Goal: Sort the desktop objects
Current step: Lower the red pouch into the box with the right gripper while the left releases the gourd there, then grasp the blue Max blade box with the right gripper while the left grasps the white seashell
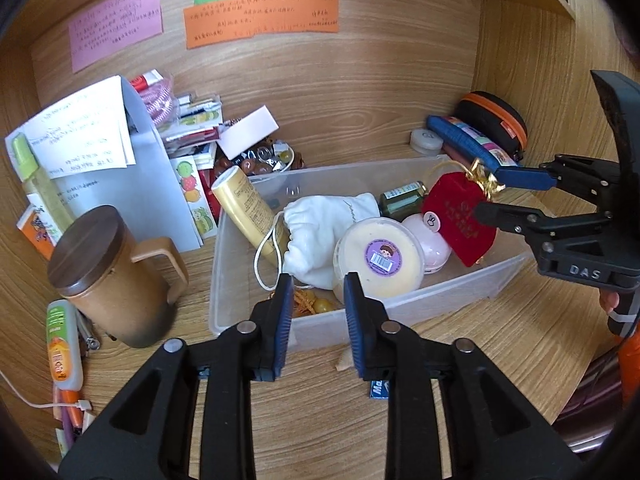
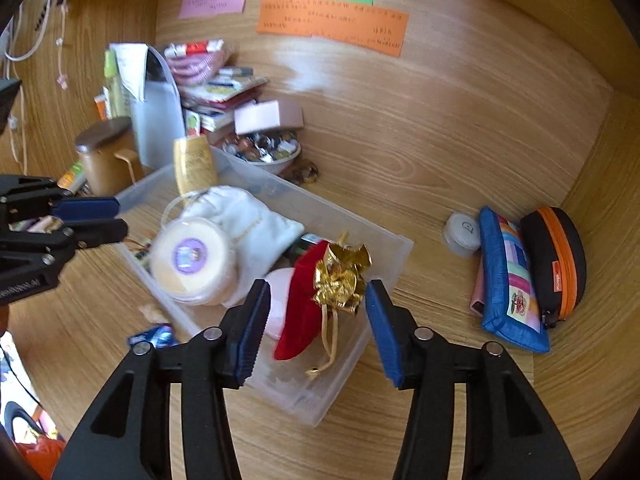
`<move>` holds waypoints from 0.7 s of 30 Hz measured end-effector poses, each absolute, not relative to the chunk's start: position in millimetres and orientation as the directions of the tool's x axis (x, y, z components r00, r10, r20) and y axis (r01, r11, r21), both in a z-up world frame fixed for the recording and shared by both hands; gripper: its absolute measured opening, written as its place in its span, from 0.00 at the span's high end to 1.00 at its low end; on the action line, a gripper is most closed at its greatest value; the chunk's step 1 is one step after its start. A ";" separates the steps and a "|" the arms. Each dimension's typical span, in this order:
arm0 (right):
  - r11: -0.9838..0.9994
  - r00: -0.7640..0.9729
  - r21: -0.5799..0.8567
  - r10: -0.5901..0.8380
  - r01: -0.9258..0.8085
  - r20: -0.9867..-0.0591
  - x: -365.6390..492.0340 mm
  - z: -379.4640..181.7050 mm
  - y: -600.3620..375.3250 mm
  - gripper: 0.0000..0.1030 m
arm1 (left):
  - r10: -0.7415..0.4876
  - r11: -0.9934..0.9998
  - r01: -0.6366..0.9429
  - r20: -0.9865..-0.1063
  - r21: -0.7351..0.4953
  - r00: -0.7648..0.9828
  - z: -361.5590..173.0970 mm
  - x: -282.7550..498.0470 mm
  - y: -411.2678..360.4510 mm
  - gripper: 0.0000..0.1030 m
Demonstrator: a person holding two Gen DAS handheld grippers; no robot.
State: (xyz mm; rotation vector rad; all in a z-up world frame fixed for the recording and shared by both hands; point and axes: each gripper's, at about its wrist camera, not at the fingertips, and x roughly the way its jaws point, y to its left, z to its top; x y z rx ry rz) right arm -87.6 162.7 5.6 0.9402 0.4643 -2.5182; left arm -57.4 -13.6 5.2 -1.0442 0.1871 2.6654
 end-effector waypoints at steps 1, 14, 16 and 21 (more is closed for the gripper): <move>-0.860 -0.693 -0.160 -0.266 0.485 -0.670 -83.2 8.1 161.9 0.50 | 0.203 -0.955 -0.295 -0.676 0.023 -0.709 6.6 -54.0 -14.4 0.69; -0.836 -0.714 -0.138 -0.353 0.531 -0.605 -16.2 19.3 135.5 0.38 | 0.189 -0.961 -0.274 -0.629 0.041 -0.755 11.9 -11.9 -30.7 0.45; -0.836 -0.711 -0.136 -0.353 0.531 -0.609 -9.7 14.2 131.8 0.38 | 0.190 -0.961 -0.273 -0.630 0.036 -0.753 9.0 -8.5 -34.1 0.43; -0.832 -0.669 -0.082 -0.379 0.549 -0.639 1.1 -5.9 124.1 0.38 | 0.197 -0.963 -0.270 -0.643 0.016 -0.740 -4.2 -0.4 -44.8 0.42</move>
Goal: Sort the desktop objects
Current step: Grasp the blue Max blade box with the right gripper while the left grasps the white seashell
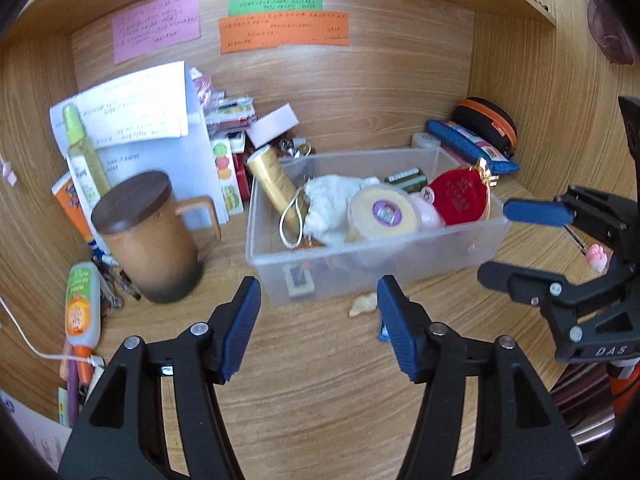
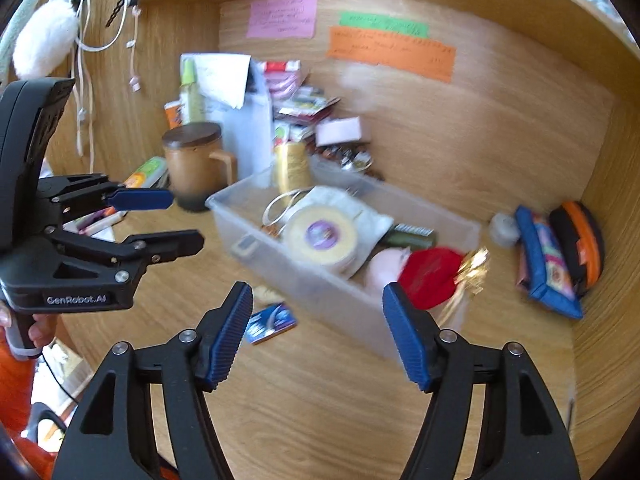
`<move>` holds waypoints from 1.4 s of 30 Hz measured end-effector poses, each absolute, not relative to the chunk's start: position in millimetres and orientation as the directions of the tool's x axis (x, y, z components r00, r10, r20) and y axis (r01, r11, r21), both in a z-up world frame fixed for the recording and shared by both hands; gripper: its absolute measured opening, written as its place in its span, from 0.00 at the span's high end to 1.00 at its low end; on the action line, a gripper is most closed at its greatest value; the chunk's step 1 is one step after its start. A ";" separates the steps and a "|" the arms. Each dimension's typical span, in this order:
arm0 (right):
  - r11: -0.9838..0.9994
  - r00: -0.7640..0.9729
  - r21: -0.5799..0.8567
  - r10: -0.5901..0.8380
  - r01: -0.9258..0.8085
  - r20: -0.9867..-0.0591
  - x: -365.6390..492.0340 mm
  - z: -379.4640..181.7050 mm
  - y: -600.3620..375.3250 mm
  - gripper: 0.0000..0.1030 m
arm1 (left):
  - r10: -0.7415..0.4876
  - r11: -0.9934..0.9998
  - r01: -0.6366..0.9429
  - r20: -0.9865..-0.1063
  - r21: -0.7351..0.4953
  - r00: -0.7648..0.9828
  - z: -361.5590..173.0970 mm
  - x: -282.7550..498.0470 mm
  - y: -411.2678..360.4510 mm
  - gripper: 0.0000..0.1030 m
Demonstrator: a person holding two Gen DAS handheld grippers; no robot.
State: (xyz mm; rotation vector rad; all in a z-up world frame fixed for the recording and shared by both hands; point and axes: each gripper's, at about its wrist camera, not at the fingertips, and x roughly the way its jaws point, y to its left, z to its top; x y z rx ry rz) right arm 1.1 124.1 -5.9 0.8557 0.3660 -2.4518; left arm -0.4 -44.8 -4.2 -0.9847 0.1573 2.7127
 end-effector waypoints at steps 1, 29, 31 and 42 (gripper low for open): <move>-0.831 -0.657 -0.067 -0.384 0.552 -0.649 1.8 -11.1 121.8 0.38 | 0.199 -0.963 -0.269 -0.648 0.009 -0.735 -8.2 0.5 -46.9 0.42; -0.825 -0.504 -0.006 -0.339 0.565 -0.794 -40.8 -93.9 68.5 0.40 | 0.252 -0.951 -0.303 -0.738 -0.068 -0.625 -61.5 -11.3 -62.8 0.42; -0.818 -0.504 -0.007 -0.349 0.576 -0.790 -39.5 -92.6 68.6 0.44 | 0.261 -0.947 -0.312 -0.740 -0.072 -0.620 -61.6 -13.7 -59.8 0.42; -0.811 -0.504 -0.001 -0.363 0.585 -0.784 -38.0 -90.6 90.8 0.52 | 0.286 -0.933 -0.348 -0.771 -0.090 -0.568 -69.9 -32.3 -38.5 0.42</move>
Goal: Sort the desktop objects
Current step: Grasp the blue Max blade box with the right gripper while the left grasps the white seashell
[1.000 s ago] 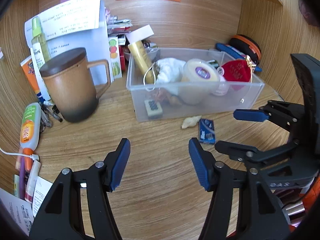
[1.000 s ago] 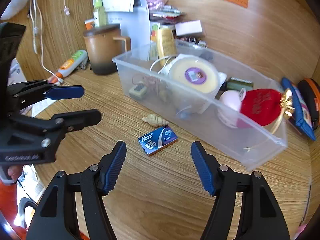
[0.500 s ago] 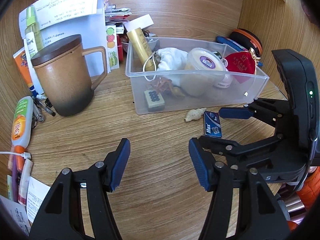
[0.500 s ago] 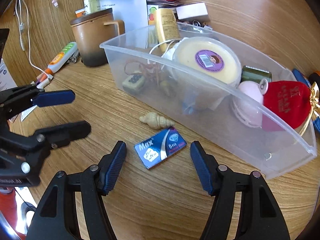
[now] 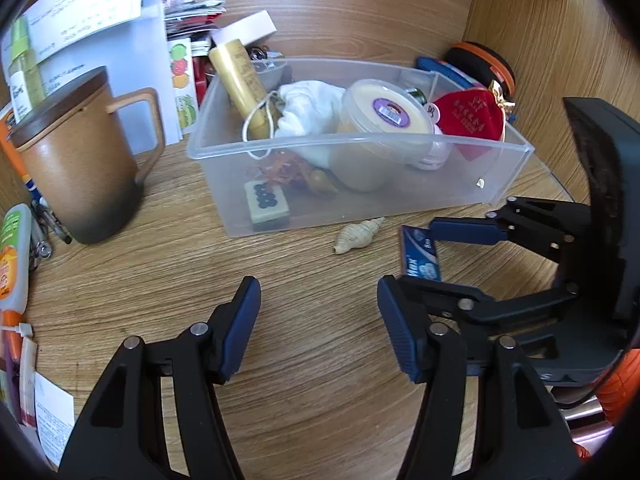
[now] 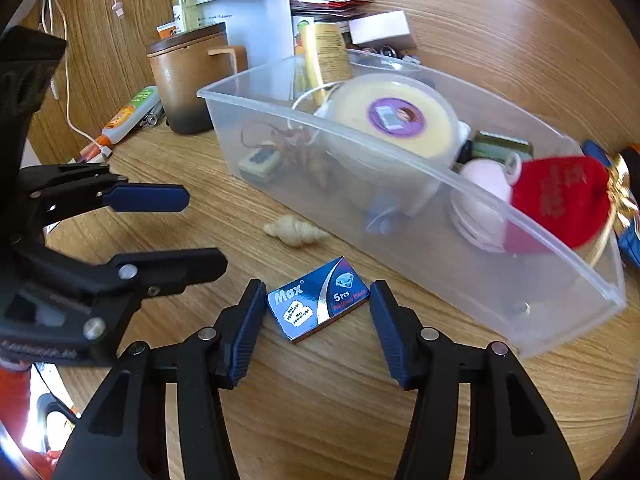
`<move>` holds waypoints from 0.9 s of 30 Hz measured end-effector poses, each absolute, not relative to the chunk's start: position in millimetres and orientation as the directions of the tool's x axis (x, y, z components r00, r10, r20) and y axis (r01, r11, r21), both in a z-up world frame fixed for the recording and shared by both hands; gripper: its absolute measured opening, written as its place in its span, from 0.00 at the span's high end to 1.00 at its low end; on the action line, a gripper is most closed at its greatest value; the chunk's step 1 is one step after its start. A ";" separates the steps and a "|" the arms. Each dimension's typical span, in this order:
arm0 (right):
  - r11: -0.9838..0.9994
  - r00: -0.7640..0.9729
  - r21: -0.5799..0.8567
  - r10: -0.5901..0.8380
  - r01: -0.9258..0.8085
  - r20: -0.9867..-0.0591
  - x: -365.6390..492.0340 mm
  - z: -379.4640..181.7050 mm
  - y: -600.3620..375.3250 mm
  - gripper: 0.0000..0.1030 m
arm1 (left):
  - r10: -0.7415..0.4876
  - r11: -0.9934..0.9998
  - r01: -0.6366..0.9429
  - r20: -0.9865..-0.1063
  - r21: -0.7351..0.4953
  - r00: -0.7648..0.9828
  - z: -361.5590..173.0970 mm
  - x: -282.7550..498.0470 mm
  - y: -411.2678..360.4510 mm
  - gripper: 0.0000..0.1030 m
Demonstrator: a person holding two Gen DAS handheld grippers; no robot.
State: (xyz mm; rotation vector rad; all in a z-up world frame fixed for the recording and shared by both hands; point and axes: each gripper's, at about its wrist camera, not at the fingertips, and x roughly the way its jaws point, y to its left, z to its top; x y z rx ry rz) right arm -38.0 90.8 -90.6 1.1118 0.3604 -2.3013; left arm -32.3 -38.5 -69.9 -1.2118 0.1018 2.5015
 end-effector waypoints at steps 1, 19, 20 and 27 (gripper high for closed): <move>-0.810 -0.503 -0.001 -0.364 0.586 -0.784 -35.7 -90.4 94.5 0.52 | 0.286 -0.932 -0.352 -0.774 -0.088 -0.565 -70.4 -33.1 -35.8 0.42; -0.804 -0.530 0.030 -0.418 0.594 -0.738 -23.7 -70.7 149.8 0.52 | 0.244 -0.928 -0.372 -0.809 -0.034 -0.534 -79.0 -60.8 12.6 0.48; -0.803 -0.529 0.032 -0.421 0.595 -0.737 -23.8 -69.7 150.9 0.52 | 0.238 -0.929 -0.370 -0.809 -0.028 -0.537 -79.3 -61.3 13.8 0.49; -0.807 -0.528 0.053 -0.433 0.588 -0.731 -25.3 -69.2 159.3 0.51 | 0.226 -0.927 -0.374 -0.800 -0.003 -0.555 -79.7 -62.5 18.9 0.70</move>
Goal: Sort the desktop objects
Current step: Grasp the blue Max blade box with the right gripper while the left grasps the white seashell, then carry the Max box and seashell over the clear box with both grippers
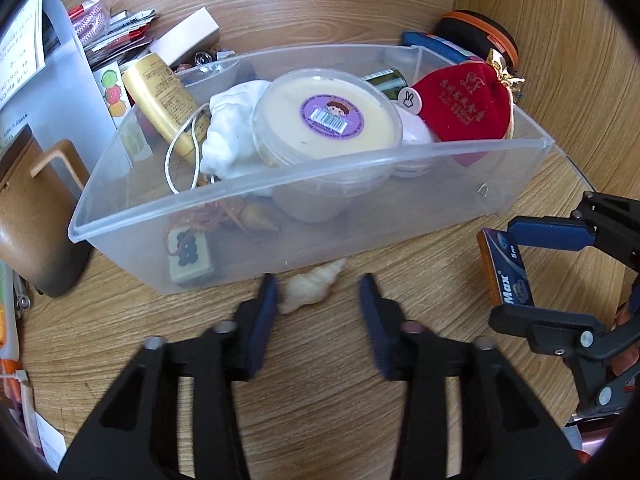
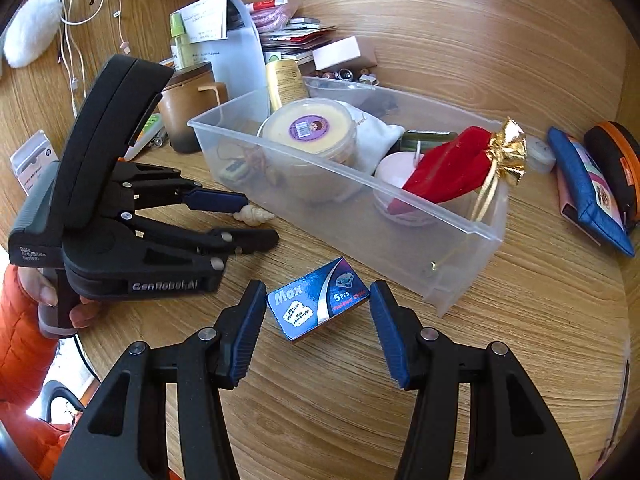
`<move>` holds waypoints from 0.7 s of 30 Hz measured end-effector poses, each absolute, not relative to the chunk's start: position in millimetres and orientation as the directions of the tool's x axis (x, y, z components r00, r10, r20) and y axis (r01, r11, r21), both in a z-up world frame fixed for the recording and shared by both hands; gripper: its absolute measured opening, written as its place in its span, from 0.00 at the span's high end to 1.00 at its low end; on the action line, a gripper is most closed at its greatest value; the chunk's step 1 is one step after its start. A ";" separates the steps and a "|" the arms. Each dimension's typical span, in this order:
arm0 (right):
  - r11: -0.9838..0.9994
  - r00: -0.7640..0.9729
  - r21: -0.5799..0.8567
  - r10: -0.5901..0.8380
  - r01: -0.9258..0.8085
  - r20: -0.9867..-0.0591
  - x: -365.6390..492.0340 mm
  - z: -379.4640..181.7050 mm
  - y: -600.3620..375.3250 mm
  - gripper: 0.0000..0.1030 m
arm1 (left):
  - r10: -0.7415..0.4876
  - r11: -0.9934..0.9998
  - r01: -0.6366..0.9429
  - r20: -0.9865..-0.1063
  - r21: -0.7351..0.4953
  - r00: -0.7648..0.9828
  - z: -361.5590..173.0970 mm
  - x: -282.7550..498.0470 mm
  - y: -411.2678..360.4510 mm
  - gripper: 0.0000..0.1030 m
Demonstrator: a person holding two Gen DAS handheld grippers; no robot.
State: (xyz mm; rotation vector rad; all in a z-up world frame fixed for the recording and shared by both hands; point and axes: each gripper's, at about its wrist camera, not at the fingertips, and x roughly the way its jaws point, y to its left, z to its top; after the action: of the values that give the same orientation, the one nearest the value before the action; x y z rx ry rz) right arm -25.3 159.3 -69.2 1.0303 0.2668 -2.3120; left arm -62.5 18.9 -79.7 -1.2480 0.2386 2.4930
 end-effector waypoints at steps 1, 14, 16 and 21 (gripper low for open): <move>-0.808 -0.527 0.057 -0.433 0.586 -0.731 -25.8 -69.6 159.4 0.51 | 0.225 -0.929 -0.370 -0.799 -0.003 -0.558 -79.5 -63.2 17.9 0.74; -0.811 -0.534 0.058 -0.436 0.582 -0.725 -22.9 -61.1 161.4 0.52 | 0.227 -0.931 -0.364 -0.779 0.002 -0.585 -72.8 -41.4 17.9 0.79; -0.812 -0.539 0.053 -0.433 0.581 -0.722 -22.3 -58.5 160.1 0.51 | 0.235 -0.931 -0.364 -0.770 -0.004 -0.593 -69.2 -36.8 15.3 0.79; -0.811 -0.554 0.039 -0.432 0.583 -0.711 -19.7 -49.4 157.2 0.52 | 0.252 -0.931 -0.364 -0.748 -0.016 -0.613 -57.1 -24.3 7.8 0.79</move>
State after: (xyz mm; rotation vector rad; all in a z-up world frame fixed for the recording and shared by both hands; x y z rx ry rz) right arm -19.7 157.2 -49.4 0.9939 0.2700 -2.3366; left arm -24.3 7.8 -57.1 -1.1485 0.1954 2.5414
